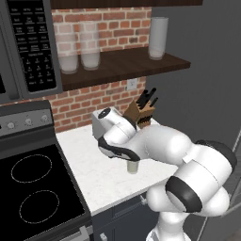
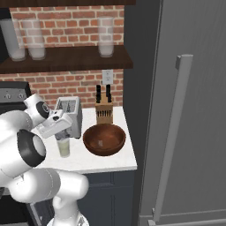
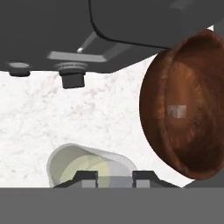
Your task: Grab a lemon wedge from the fridge and one ice cube from the ice bowl, and put them in the glass of lemonade.
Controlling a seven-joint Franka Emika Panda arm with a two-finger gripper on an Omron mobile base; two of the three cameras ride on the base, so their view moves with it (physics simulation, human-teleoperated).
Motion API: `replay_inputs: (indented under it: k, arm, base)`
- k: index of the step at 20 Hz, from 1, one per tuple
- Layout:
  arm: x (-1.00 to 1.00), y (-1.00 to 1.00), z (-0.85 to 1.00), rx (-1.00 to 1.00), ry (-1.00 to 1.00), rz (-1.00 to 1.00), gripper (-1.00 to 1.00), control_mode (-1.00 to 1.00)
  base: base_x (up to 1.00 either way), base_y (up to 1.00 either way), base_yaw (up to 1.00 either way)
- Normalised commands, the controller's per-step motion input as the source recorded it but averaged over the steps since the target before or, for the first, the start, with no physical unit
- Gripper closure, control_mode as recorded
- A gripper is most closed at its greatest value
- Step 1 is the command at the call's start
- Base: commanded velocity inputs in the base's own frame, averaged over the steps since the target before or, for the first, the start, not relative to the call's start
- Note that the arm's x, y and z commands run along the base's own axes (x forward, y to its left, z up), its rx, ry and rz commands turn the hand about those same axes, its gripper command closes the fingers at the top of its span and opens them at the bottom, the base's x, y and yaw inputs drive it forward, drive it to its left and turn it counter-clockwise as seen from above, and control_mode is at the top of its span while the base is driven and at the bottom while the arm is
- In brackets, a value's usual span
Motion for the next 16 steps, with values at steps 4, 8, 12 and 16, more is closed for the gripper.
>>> replay_inputs:
  k: [4,8,12,16]
  arm:
    - [0.07,0.00,-0.14,0.00,0.00,0.00,1.00,-1.00]
    - [0.02,0.00,-0.17,0.00,0.01,0.00,1.00,-1.00]
    - [0.00,0.00,-0.04,0.00,0.01,0.00,1.00,-1.00]
    - [0.00,0.00,0.01,0.00,0.00,0.00,1.00,-1.00]
  base:
    - [0.00,0.00,0.00]
    - [0.00,0.00,0.00]
    - [0.00,0.00,0.00]
    - [0.00,0.00,0.00]
